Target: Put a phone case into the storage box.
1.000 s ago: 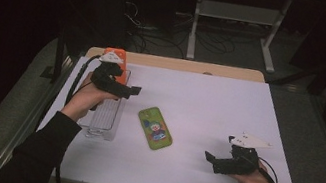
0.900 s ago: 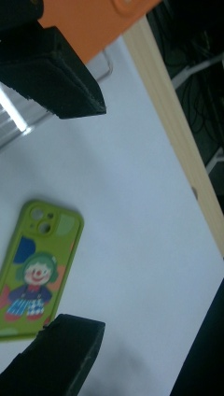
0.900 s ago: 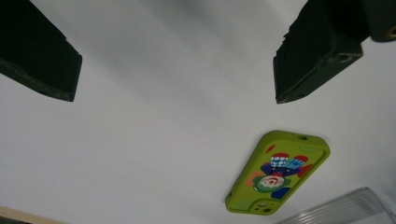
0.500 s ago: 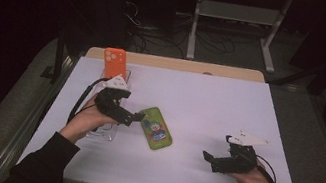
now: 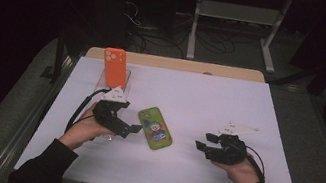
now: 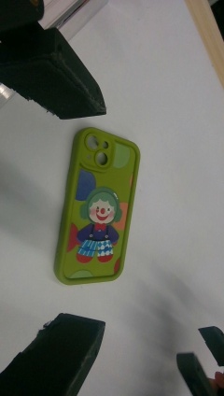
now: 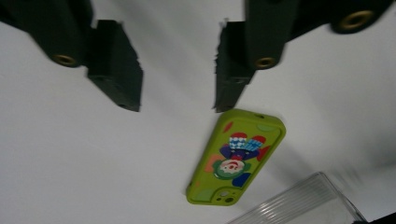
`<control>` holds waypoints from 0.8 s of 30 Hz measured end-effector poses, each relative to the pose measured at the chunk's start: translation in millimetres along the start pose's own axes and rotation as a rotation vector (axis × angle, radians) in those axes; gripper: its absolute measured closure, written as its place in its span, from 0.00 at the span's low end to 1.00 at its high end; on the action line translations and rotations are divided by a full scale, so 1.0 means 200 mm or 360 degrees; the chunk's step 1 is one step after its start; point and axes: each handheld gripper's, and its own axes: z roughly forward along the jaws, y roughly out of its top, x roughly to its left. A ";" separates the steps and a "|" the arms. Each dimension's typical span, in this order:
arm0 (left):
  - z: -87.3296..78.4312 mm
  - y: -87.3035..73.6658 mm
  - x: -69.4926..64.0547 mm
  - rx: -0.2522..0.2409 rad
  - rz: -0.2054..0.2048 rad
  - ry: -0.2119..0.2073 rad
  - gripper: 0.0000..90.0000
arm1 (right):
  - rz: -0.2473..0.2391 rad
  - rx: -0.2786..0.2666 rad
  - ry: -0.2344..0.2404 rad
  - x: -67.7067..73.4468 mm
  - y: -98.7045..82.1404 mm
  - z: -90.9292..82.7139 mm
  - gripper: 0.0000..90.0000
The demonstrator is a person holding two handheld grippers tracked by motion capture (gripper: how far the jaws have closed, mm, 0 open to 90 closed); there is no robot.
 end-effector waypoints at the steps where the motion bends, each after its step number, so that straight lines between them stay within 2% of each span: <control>1: 0.00 0.00 0.00 0.0011 0.0003 0.0004 0.00 | 0.0002 0.0001 0.0014 0.01 0.01 0.02 0.70; 4: 0.00 0.00 0.01 -0.0003 -0.0013 -0.0004 0.00 | -0.0035 0.0018 0.0061 0.05 0.03 0.07 0.88; 6: -0.01 0.00 0.02 -0.0003 -0.0012 -0.0003 0.00 | -0.0041 0.0023 0.0102 0.07 0.05 0.11 0.97; 11: -0.01 0.00 0.04 -0.0020 -0.0028 0.0001 0.00 | -0.0080 0.0037 0.0156 0.13 0.10 0.20 0.98; 15: -0.01 0.01 0.04 -0.0031 -0.0032 -0.0006 0.00 | -0.0109 0.0053 0.0226 0.19 0.13 0.29 0.98; 24: -0.02 0.02 0.04 -0.0019 -0.0014 -0.0007 0.00 | -0.0172 0.0110 0.0328 0.34 0.21 0.47 0.98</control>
